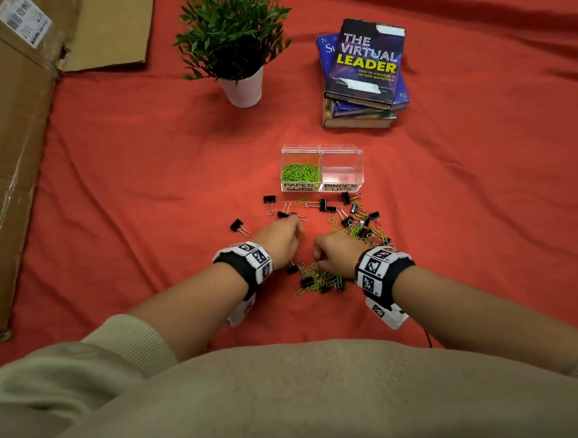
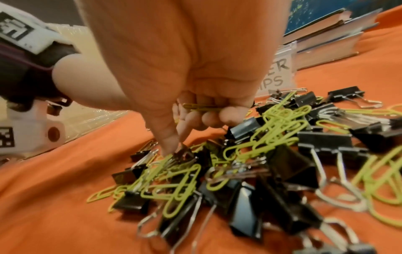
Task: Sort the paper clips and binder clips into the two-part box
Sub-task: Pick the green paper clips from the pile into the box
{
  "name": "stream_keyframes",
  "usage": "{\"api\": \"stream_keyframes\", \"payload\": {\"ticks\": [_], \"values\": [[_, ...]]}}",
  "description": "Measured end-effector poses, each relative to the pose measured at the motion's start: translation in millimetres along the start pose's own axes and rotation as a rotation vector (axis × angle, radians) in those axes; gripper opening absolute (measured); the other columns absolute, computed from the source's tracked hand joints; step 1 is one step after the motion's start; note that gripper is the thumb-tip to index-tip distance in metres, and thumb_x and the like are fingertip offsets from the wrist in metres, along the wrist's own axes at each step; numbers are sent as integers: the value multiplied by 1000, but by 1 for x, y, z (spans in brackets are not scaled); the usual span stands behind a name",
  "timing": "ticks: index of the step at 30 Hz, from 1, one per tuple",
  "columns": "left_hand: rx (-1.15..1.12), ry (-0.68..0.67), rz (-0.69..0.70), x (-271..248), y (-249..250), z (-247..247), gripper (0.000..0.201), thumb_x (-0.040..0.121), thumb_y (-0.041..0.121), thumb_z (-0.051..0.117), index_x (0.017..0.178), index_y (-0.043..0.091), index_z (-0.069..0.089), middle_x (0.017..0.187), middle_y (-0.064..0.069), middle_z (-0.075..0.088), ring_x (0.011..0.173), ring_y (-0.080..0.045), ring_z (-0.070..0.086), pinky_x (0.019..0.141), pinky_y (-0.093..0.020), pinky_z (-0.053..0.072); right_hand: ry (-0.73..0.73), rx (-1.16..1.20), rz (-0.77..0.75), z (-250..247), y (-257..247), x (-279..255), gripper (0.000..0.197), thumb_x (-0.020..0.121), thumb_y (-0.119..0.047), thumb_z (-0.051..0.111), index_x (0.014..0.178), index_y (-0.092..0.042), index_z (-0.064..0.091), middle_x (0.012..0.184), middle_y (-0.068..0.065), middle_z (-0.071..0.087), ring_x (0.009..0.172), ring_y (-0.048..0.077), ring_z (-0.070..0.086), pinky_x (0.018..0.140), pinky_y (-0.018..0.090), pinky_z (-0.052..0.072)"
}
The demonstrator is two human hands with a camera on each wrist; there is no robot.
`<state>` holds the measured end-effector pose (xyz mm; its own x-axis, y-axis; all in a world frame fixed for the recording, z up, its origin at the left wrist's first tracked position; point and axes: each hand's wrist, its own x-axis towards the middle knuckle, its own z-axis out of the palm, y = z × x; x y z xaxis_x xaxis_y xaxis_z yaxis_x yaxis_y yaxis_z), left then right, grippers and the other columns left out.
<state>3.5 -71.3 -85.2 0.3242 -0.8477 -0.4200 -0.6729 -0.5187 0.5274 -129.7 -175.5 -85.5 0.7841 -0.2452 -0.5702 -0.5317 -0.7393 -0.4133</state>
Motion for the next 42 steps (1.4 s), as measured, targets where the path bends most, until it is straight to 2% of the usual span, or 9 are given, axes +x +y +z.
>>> {"api": "stream_keyframes", "payload": {"ticks": [5, 8, 17, 24, 28, 32, 37, 39, 42], "values": [[-217, 46, -96, 2, -11, -23, 21, 90, 6, 48, 101, 13, 64, 81, -2, 61, 71, -18, 56, 59, -25, 41, 79, -42, 55, -18, 16, 2, 10, 86, -11, 57, 94, -16, 58, 102, 6, 63, 97, 24, 59, 82, 34, 50], [-289, 38, -174, 1, -16, -26, 12, 92, 13, 49, 89, 16, 60, 70, 1, 60, 71, -21, 58, 65, -28, 45, 157, -53, 13, -23, 21, 0, 14, 86, -14, 57, 99, -16, 59, 106, 5, 61, 103, 23, 55, 86, 35, 48], [163, -146, 57, -19, -15, -9, 16, 86, 15, 50, 101, 14, 55, 100, -7, 64, 93, -27, 59, 76, -32, 44, 161, -249, -220, 9, 1, -6, 37, 92, -14, 45, 128, -16, 54, 103, 10, 59, 105, 29, 52, 84, 39, 49], [407, -153, 180, -22, -24, -2, 22, 86, 17, 57, 108, 10, 55, 115, -9, 58, 112, -28, 53, 93, -38, 44, 161, -288, -267, 18, 4, -8, 21, 89, -18, 57, 100, -3, 66, 95, 13, 60, 95, 31, 54, 83, 42, 49], [415, -136, 179, -23, -26, 0, 21, 90, 19, 55, 108, 9, 56, 117, -10, 58, 114, -27, 52, 95, -36, 40, 218, -321, -252, 28, 3, -8, 17, 67, -7, 76, 75, 0, 63, 75, 14, 59, 73, 31, 59, 69, 39, 56], [384, -162, 148, -25, -30, 3, 18, 89, 18, 49, 104, 9, 56, 111, -11, 58, 108, -28, 54, 91, -36, 42, 187, -80, -137, 20, -1, -8, 14, 92, -11, 49, 97, 1, 56, 100, 15, 55, 96, 28, 50, 86, 35, 44], [367, -167, 103, -26, -31, 7, 24, 87, 17, 50, 109, 8, 52, 117, -12, 54, 111, -29, 51, 94, -37, 42, 181, 396, 100, -12, 0, -15, 8, 92, -18, 54, 101, -18, 54, 91, -2, 59, 67, 10, 54, 52, 16, 38], [359, -170, 98, -25, -31, 7, 26, 87, 17, 51, 111, 8, 51, 118, -12, 54, 113, -29, 51, 96, -38, 43, 150, 585, 179, -23, 6, -16, 18, 93, -13, 52, 109, -22, 56, 84, -5, 58, 55, 9, 46, 46, 18, 36], [357, -186, 102, -24, -29, 7, 23, 87, 16, 51, 108, 9, 53, 116, -12, 54, 111, -29, 52, 95, -38, 43, 120, 924, 279, -33, 11, -16, 24, 89, -3, 42, 95, -12, 64, 70, 2, 53, 56, 15, 45, 51, 26, 38]]}}
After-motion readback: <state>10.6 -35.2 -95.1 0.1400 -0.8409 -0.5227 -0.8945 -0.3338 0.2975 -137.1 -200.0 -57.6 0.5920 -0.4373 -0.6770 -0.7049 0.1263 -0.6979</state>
